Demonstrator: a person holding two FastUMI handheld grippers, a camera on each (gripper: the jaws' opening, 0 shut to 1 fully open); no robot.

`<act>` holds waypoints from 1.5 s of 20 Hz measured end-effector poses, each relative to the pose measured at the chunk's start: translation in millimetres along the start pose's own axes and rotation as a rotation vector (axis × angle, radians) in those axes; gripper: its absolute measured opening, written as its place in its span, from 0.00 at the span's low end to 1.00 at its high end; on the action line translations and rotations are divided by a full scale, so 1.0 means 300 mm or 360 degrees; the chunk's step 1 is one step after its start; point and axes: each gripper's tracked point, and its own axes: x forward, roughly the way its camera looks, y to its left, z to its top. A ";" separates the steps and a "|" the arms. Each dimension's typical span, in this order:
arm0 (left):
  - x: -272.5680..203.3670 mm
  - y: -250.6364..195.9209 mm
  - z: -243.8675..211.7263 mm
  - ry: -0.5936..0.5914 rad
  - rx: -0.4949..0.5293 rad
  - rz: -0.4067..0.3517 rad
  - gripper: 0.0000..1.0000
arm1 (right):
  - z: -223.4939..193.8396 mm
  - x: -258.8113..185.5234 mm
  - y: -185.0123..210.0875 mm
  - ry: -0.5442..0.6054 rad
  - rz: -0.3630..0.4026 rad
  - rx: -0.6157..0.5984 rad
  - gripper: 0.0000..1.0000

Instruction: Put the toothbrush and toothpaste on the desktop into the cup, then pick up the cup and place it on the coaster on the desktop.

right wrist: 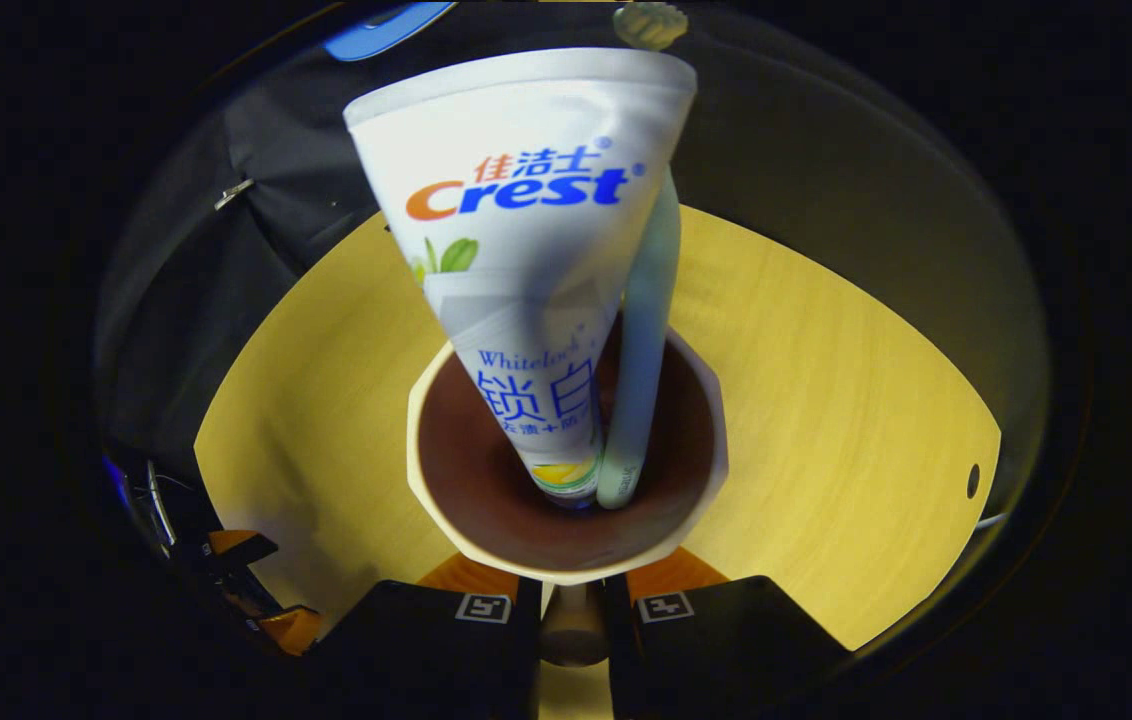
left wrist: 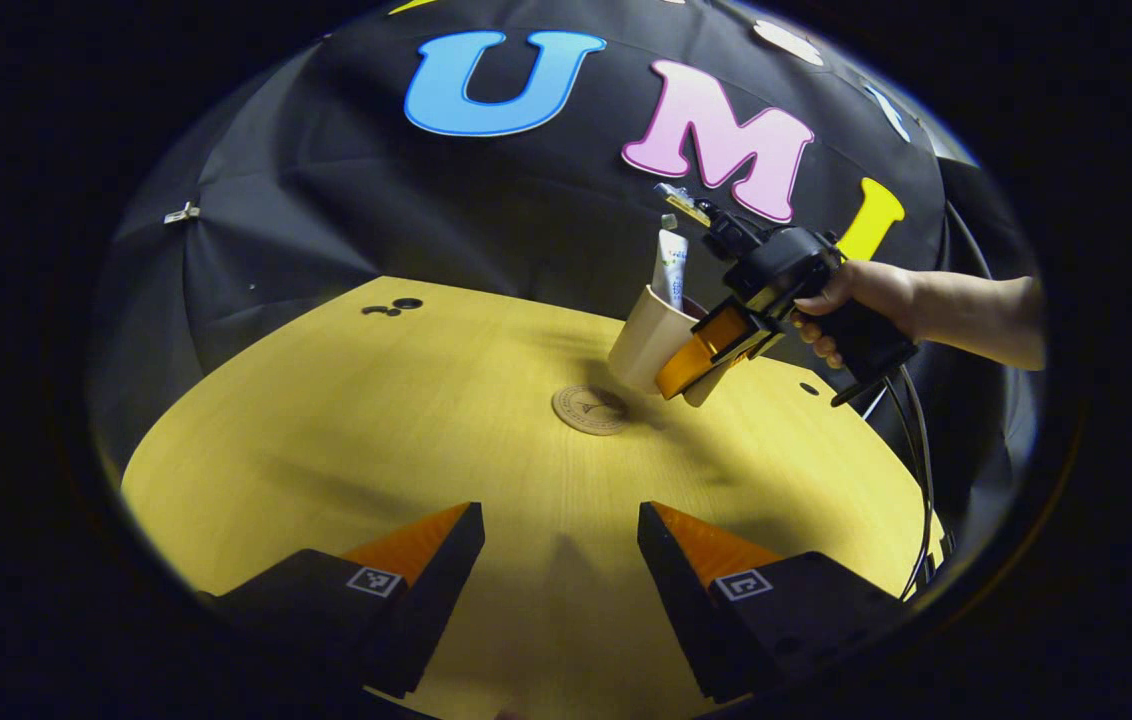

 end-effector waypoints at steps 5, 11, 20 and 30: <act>-0.072 0.092 -0.002 0.0020 0.0009 0.0078 0.98 | 0.004 0.067 0.019 0.0080 -0.0020 -0.0114 0.31; -0.136 0.131 -0.006 0.0036 0.0017 0.0114 0.98 | -0.018 0.050 0.004 0.0171 -0.0063 -0.0155 0.31; -0.226 0.088 0.043 0.0052 0.0060 0.0099 0.97 | 0.009 0.021 0.014 0.0131 -0.0082 -0.0091 0.33; -0.393 -0.034 0.199 -0.0042 0.0073 0.0087 0.97 | 0.073 -0.359 0.070 -0.0185 -0.0090 -0.0045 0.84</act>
